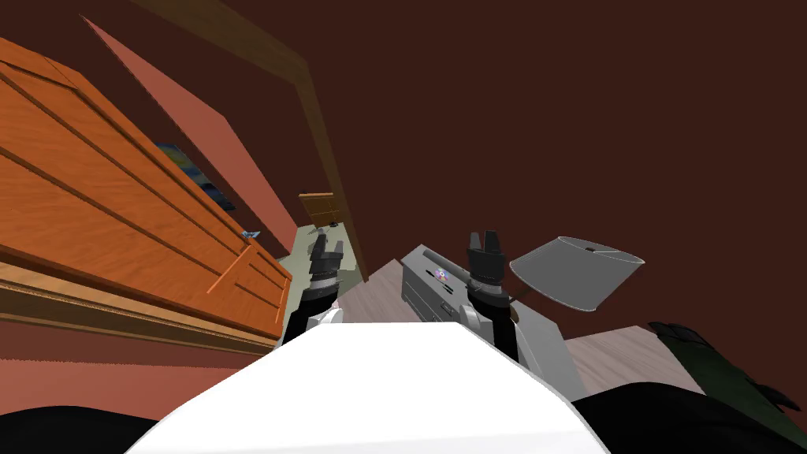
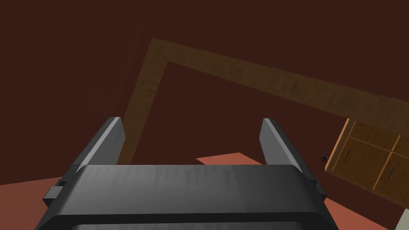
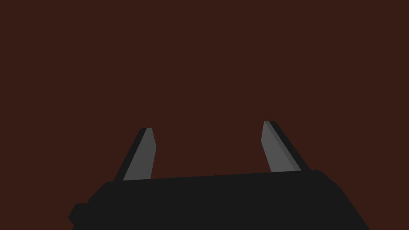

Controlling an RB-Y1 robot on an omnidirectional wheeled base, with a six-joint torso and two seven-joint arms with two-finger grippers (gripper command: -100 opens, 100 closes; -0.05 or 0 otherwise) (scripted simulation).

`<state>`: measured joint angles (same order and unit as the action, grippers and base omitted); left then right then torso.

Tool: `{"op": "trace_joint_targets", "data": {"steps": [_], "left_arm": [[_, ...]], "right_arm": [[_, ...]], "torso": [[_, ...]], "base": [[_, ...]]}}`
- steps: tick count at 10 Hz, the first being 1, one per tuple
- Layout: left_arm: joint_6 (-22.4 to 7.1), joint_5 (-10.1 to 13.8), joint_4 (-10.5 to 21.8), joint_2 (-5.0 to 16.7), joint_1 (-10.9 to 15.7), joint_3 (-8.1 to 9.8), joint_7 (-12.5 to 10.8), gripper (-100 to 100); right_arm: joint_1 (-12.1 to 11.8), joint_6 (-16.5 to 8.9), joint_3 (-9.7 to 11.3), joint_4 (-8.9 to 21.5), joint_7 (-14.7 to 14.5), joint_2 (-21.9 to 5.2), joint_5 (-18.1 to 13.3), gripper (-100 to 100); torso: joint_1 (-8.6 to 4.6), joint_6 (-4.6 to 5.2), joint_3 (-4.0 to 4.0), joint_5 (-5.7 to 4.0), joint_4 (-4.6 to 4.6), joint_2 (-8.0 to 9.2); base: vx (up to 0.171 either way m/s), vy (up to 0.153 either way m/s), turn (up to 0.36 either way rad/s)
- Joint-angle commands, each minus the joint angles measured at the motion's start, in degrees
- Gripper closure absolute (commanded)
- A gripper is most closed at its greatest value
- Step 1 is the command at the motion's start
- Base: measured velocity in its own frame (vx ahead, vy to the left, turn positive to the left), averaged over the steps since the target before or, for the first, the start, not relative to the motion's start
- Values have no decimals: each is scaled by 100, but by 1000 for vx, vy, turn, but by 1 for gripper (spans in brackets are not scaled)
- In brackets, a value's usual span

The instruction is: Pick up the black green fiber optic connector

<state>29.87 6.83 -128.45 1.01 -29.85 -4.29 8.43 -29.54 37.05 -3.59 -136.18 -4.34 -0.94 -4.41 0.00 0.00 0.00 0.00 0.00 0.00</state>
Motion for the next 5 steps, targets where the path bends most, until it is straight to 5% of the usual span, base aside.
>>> {"op": "trace_joint_targets", "data": {"steps": [1,5], "left_arm": [[0,0,0,0,0,0,0,0],[0,0,0,0,2,-1,0,0]], "right_arm": [[-41,-40,-5,56,-18,-174,11,-100],[-311,-268,-22,353,-148,-815,83,-100]], "torso": [[0,0,0,0,0,0],[3,-2,21,1,8,37]], "base": [[-25,6,66],[-90,17,159]]}}
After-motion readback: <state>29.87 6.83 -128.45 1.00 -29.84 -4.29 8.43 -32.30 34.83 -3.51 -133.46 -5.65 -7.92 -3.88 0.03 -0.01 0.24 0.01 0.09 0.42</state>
